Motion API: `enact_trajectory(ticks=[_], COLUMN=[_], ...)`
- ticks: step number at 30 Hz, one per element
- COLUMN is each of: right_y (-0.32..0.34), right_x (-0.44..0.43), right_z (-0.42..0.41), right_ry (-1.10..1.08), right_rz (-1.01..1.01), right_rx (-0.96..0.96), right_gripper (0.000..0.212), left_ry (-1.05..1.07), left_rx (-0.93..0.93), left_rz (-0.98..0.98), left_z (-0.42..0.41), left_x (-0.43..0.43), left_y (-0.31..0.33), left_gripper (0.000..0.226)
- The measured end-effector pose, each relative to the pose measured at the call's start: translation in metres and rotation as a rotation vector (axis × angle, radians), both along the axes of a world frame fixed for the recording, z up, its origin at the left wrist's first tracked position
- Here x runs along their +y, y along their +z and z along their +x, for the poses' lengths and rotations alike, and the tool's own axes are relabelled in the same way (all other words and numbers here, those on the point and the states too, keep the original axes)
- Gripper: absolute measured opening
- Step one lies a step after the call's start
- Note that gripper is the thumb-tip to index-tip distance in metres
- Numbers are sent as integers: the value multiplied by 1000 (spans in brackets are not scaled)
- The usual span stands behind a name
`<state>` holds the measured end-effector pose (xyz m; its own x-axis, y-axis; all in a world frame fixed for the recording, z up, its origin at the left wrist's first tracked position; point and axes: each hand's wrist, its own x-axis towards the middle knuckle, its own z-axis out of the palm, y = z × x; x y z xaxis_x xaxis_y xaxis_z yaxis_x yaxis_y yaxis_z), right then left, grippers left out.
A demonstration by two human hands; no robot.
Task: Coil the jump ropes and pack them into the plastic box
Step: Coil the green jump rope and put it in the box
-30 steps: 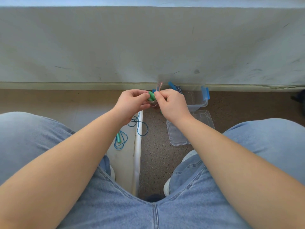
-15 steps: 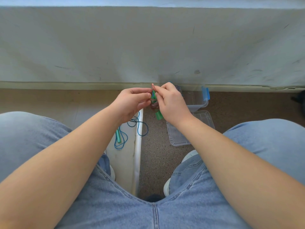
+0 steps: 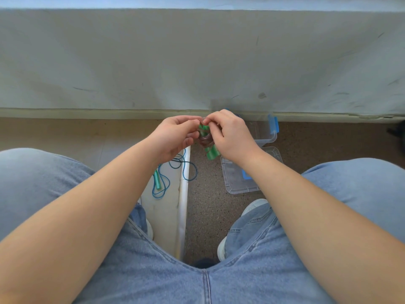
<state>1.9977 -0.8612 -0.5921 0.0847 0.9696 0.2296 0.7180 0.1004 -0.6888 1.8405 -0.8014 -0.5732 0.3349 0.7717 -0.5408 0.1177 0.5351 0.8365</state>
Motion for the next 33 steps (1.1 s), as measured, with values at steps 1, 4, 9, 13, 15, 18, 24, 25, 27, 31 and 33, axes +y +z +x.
enact_trajectory(ticks=[1, 4, 9, 13, 15, 18, 24, 25, 27, 31, 33], right_y=[1, 2, 3, 8, 11, 15, 12, 10, 7, 7, 9], right_x=[1, 2, 0, 0, 0, -2, -3, -2, 1, 4, 5], right_z=[1, 3, 2, 3, 3, 2, -1, -2, -1, -2, -1], right_ry=[-24, -55, 24, -83, -104, -120, -113, -98, -90, -62, -50], right_rz=[-8, -30, -33, 22, 10, -6, 131, 136, 107, 24, -19], right_rx=[12, -1, -9, 166, 229, 265, 131, 61, -30, -71, -42], right_gripper=[18, 24, 33, 24, 20, 19, 14, 13, 13, 16, 17], left_ry=[-24, -65, -51, -22, 10, 31, 59, 51, 50, 101, 104], left_rx=[3, -26, -104, -148, -174, -186, -220, -223, -227, -188, -149], left_rz=[15, 48, 21, -12, -34, -51, -52, -46, -35, 34, 80], left_z=[0, 0, 0, 0, 0, 0, 1, 0, 1, 4, 4], left_x=[0, -3, -5, -5, -4, -4, -1, -1, -3, -7, -7], left_y=[0, 2, 6, 8, 8, 6, 4, 4, 2, 0, -1], left_gripper=[22, 24, 24, 16, 13, 12, 12, 12, 12, 16, 17])
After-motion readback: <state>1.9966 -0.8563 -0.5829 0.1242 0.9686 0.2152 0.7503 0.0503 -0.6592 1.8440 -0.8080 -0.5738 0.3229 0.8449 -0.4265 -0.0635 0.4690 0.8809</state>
